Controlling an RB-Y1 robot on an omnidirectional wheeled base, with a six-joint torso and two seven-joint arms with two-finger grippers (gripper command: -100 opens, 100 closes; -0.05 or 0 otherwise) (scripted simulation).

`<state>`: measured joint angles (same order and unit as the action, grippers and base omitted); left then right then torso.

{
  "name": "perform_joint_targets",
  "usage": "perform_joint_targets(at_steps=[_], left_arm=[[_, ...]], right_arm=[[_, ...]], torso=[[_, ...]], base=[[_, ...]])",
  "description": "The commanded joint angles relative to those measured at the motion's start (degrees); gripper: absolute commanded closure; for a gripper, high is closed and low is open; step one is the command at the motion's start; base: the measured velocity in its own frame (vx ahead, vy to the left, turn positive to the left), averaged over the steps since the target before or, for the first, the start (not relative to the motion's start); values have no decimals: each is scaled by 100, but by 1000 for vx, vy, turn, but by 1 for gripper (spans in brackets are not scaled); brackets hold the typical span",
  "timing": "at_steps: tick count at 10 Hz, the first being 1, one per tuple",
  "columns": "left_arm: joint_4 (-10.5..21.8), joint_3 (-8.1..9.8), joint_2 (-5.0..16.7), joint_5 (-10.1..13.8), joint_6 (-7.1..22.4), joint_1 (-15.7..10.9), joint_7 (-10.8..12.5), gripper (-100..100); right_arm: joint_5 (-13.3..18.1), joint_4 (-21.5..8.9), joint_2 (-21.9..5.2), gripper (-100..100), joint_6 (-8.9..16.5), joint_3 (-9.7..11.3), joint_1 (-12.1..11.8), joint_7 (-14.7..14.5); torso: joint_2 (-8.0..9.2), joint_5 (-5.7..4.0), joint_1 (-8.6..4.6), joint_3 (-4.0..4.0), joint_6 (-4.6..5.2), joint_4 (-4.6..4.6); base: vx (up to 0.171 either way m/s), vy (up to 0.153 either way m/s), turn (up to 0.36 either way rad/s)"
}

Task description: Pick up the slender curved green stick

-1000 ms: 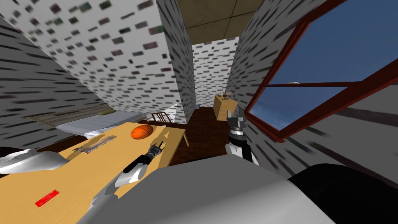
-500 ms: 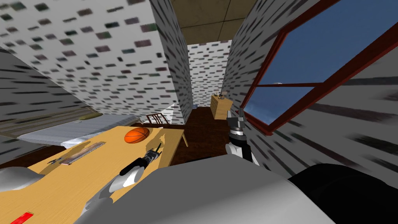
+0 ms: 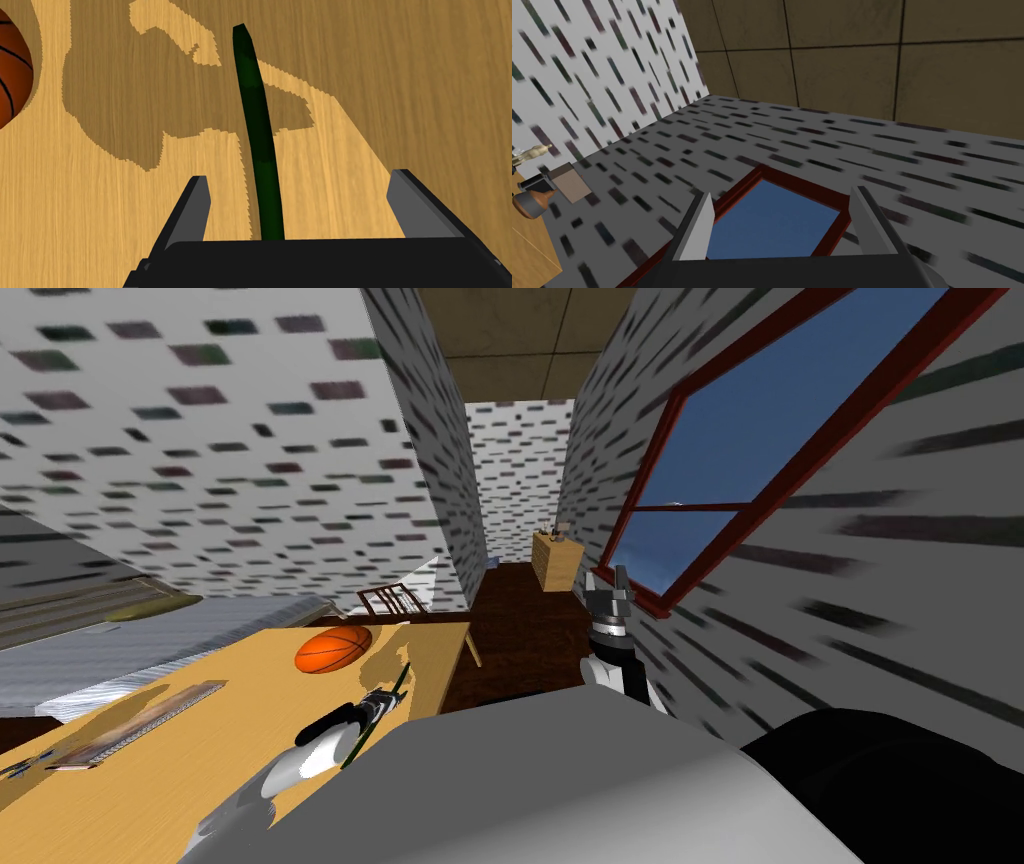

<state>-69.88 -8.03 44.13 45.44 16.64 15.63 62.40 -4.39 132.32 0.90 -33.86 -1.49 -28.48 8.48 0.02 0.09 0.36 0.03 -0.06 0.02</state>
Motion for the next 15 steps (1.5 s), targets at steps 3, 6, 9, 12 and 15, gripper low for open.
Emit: perform_joint_targets(at_steps=[3, 6, 9, 12, 15], left_arm=[[466, -112, 130, 429, 365, -38, 468, -100], [745, -219, 180, 703, 560, -70, 709, -100], [859, -282, 202, 851, 562, -107, 683, 0], [875, 217, -101, 729, 808, -196, 130, -100], [894, 620, -404, 609, 1055, -286, -368, -100]], right_arm=[[0, 0, 0, 0, 0, 0, 0, 0], [0, 0, 0, 0, 0, 0, -1, 0], [0, 0, 0, 0, 0, 0, -1, 0], [0, 0, 0, 0, -1, 0, -2, 0], [0, 1, 0, 0, -1, -1, -3, 0]], torso=[[11, 1, 3, 6, 0, 2], [-1, -1, -4, -1, -3, 0], [-10, -2, -11, -5, -5, -2], [-44, -5, -25, -25, -4, -9], [-37, -4, -25, -21, -10, -8]], base=[[-64, 74, -239], [-36, 52, -152], [-20, 32, -61], [57, 3, 114], [42, 1, 120]])
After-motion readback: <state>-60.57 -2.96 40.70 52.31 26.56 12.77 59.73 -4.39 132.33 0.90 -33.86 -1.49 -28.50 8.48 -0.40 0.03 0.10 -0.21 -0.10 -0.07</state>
